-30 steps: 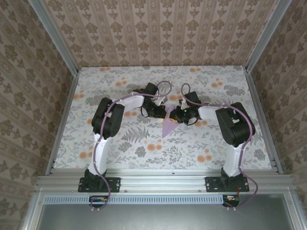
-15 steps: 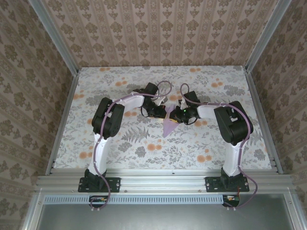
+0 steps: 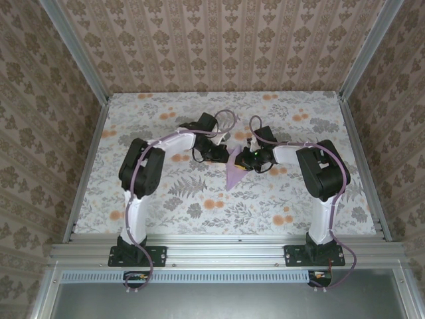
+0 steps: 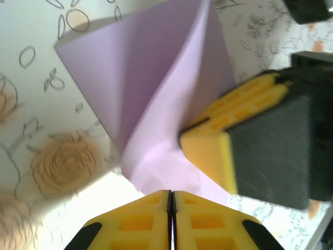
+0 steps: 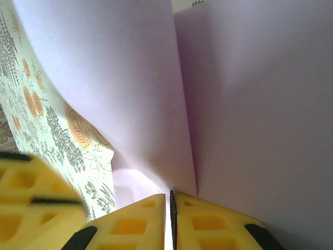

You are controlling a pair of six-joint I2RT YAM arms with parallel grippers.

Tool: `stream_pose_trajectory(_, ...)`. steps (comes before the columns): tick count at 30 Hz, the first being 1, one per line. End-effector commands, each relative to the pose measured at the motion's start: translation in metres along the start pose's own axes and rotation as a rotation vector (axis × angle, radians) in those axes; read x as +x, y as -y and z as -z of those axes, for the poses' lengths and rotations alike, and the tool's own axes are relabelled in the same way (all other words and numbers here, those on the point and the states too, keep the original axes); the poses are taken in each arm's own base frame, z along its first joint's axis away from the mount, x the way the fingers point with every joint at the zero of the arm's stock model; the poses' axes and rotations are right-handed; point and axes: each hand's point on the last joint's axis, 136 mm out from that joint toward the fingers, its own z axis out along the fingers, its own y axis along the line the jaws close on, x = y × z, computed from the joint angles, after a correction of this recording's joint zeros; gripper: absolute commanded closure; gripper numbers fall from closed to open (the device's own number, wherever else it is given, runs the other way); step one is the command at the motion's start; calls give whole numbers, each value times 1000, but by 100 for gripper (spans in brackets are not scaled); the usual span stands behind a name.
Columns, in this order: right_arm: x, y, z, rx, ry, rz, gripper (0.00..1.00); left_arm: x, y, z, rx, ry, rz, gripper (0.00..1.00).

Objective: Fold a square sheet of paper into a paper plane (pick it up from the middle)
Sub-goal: Fourth fold the wing at the center of the table.

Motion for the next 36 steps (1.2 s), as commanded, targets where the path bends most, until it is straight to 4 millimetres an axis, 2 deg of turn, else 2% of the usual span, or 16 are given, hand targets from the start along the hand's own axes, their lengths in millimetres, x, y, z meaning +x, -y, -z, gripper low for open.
stream_pose_trajectory(1, 17, 29, -8, 76, -42, -52, 85, 10, 17, 12, 13, 25, 7, 89)
stream_pose_trajectory(6, 18, 23, -5, 61, -38, -50, 85, 35, 32, 7, 26, 29, 14, 89)
stream_pose_trajectory(11, 17, 17, -4, 39, -38, -53, 84, 56, 51, -5, 38, -6, -11, 89)
stream_pose_trajectory(13, 17, 16, -3, 34, -36, -53, 84, 63, 53, -10, 37, -18, -9, 89)
stream_pose_trajectory(22, 16, 9, 0, 12, -34, -54, 84, 73, 28, -33, -18, -42, 16, 92)
stream_pose_trajectory(36, 11, -2, 7, -12, -10, -44, 82, 80, -9, -36, -157, -56, 9, 95)
